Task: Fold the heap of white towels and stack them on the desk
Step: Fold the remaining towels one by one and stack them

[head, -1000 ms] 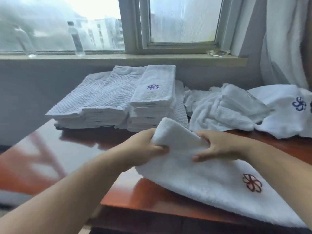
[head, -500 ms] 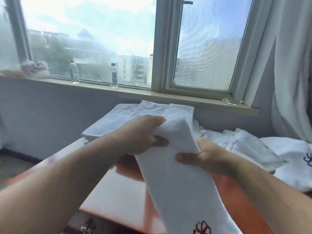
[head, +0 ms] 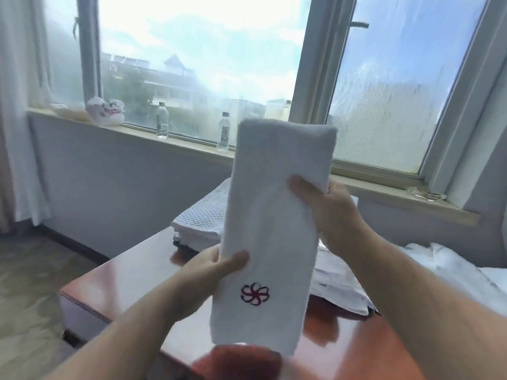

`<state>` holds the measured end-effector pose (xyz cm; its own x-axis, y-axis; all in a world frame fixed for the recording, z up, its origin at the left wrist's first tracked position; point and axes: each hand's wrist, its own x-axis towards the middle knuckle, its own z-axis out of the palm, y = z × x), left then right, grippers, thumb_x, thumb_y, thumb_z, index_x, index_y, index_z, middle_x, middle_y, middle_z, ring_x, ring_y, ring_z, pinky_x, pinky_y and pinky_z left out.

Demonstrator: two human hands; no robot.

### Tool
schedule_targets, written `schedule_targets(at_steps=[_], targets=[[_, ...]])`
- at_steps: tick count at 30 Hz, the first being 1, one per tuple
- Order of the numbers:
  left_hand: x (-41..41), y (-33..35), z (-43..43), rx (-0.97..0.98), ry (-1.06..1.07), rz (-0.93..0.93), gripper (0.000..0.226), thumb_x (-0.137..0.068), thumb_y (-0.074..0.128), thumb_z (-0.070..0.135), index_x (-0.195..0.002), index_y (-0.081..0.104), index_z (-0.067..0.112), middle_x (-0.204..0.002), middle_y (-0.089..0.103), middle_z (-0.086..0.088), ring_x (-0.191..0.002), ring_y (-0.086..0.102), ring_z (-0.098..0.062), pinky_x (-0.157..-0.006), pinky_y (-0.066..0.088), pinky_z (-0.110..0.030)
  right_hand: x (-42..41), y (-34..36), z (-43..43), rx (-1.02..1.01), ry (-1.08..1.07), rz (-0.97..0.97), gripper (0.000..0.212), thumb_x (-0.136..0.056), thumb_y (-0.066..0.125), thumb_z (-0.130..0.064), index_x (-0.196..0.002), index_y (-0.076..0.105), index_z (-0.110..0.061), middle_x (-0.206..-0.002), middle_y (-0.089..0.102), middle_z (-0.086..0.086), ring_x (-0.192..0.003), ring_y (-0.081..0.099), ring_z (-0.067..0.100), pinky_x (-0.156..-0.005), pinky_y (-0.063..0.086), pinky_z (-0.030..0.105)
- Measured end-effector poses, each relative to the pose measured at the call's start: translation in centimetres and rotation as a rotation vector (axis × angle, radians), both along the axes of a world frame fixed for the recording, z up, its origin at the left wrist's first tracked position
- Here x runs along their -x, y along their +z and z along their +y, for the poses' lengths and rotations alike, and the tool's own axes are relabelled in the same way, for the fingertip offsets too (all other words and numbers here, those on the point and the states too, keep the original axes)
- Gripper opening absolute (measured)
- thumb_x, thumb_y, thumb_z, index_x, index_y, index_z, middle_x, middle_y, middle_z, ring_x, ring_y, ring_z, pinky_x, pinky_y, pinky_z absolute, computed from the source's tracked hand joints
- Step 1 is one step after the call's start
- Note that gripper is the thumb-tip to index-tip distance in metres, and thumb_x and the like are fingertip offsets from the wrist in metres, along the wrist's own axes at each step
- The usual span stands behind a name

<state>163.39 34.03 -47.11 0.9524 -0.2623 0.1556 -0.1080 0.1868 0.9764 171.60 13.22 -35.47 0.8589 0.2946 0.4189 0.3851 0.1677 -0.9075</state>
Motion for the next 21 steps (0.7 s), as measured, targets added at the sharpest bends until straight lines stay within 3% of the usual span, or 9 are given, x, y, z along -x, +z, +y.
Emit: schedule_targets(at_steps=[4,9,12,16,21], targets=[[-1.6,-0.9,3.0,-0.005,0.062,-0.012,0.041,-0.091,0.072,0.036,-0.129,0.065,0.021,-0.130,0.067,-0.011,-0.120,0.064,-0.031,-0.093,0.056,-0.035,-3.7,1.0,4.5,-0.032,-0.006,0.036,0.025,-0.084,0.078,-0.026,-0.101,0.075,-0.008,-0.101,0.077,0.013,-0.090,0.075,0.032,-0.074,0.061,0.040],[-4.7,0.0,6.6,-0.032,0.270,0.070,0.043,-0.097,0.062,0.043,-0.126,0.063,0.010,-0.117,0.074,-0.008,-0.108,0.071,-0.026,-0.094,0.057,-0.040,-9.4,1.6,9.7,-0.077,0.005,0.073,0.026,-0.091,0.073,-0.017,-0.113,0.071,-0.004,-0.105,0.076,0.014,-0.094,0.074,0.033,-0.078,0.061,0.042],[-7.3,0.7,8.9,-0.091,0.373,0.101,0.040,-0.101,0.051,0.044,-0.123,0.062,0.014,-0.112,0.075,-0.006,-0.104,0.072,-0.026,-0.096,0.056,-0.047,-13.2,1.3,12.2,-0.094,0.023,0.108,0.033,-0.093,0.070,-0.016,-0.122,0.066,-0.002,-0.112,0.075,0.016,-0.101,0.072,0.036,-0.086,0.060,0.049],[-11.0,1.0,11.8,-0.226,0.502,0.089,0.037,-0.099,0.051,0.051,-0.112,0.066,0.020,-0.102,0.077,-0.004,-0.095,0.074,-0.027,-0.092,0.057,-0.051,-18.1,-0.3,14.6,-0.098,0.057,0.149,0.030,-0.098,0.064,-0.019,-0.123,0.066,-0.003,-0.115,0.074,0.014,-0.105,0.072,0.034,-0.085,0.060,0.045],[-15.6,1.0,15.3,-0.394,0.550,0.116,0.039,-0.098,0.053,0.054,-0.107,0.070,0.020,-0.094,0.078,0.000,-0.086,0.076,-0.022,-0.086,0.060,-0.045,-23.6,-1.7,16.8,-0.077,0.104,0.238,0.035,-0.104,0.054,-0.029,-0.127,0.062,-0.003,-0.117,0.073,0.015,-0.105,0.072,0.033,-0.081,0.061,0.042]])
